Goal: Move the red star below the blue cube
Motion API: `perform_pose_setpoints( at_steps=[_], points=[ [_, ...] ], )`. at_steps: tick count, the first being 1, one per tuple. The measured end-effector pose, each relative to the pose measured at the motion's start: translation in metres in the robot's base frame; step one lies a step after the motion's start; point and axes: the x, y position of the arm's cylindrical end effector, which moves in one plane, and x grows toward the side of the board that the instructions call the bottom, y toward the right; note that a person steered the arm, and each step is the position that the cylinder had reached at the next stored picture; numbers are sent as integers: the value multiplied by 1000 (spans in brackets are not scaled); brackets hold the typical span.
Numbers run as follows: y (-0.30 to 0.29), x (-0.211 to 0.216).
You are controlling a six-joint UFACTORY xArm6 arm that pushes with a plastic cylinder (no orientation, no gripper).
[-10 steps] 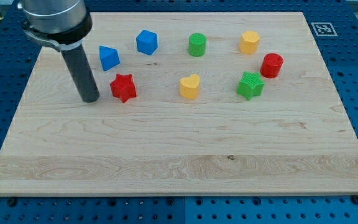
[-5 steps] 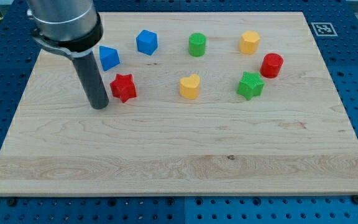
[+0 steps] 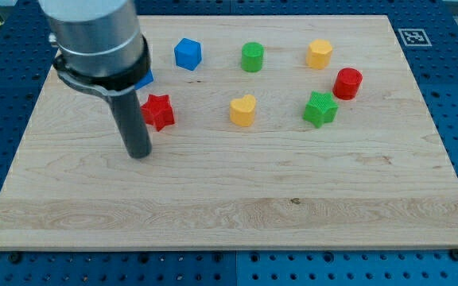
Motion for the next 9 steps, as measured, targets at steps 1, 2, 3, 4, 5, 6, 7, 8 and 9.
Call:
perform_pose_setpoints(
  at_steps=[1, 2, 3, 4, 5, 6, 7, 8, 9],
  points=[
    [-16, -44],
    [-17, -78],
    [-13, -99],
    [0, -102],
    [0, -97],
    [-1, -81],
    [-2, -58],
    [-3, -42],
    [9, -19]
  ],
)
